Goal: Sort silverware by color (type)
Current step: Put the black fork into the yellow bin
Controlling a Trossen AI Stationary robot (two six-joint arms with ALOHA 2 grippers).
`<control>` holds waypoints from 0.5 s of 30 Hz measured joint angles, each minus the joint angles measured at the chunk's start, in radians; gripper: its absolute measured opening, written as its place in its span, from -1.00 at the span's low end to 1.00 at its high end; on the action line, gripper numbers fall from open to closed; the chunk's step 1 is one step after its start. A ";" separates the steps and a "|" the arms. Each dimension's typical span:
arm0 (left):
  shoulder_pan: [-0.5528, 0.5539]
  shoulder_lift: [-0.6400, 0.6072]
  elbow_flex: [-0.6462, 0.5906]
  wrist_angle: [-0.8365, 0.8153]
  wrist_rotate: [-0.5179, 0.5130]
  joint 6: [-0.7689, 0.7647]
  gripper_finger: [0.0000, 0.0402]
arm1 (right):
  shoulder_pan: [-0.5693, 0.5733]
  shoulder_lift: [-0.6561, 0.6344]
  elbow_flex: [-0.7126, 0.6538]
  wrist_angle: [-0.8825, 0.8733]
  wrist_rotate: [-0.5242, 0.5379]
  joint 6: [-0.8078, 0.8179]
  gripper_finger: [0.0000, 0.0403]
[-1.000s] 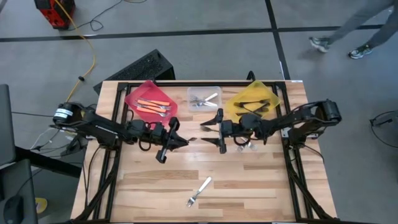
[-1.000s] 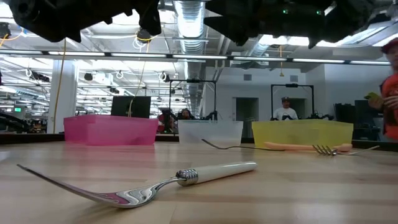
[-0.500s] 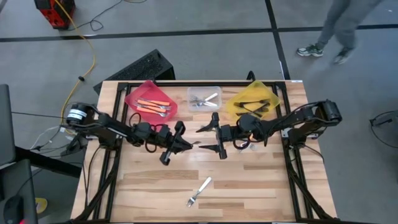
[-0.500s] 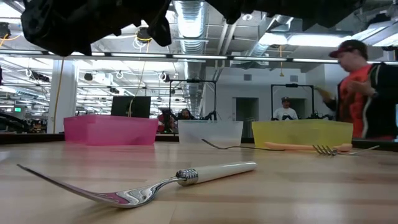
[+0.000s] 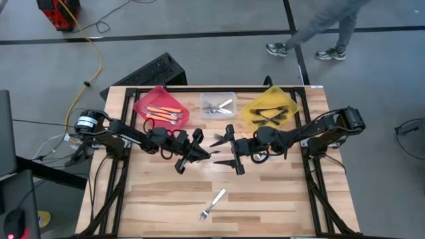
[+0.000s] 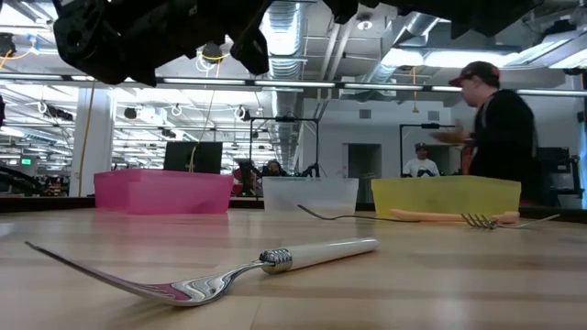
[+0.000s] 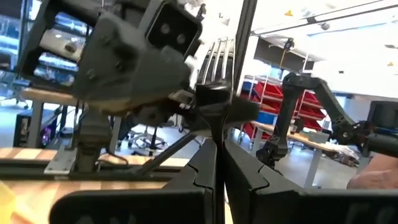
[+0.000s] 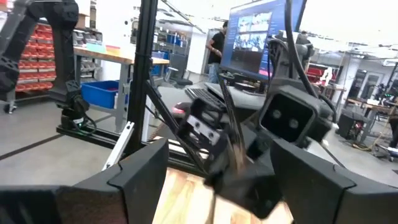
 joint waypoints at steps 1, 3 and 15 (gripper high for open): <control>0.002 0.000 0.000 -0.004 0.001 -0.001 -0.99 | 0.003 0.000 0.000 0.002 0.000 0.000 0.52; 0.005 0.000 0.000 -0.003 0.003 -0.005 -0.99 | 0.005 0.000 0.000 0.005 0.000 -0.001 0.52; 0.010 0.000 0.002 -0.015 0.017 -0.033 -0.99 | 0.002 -0.001 0.000 0.026 0.000 -0.001 0.52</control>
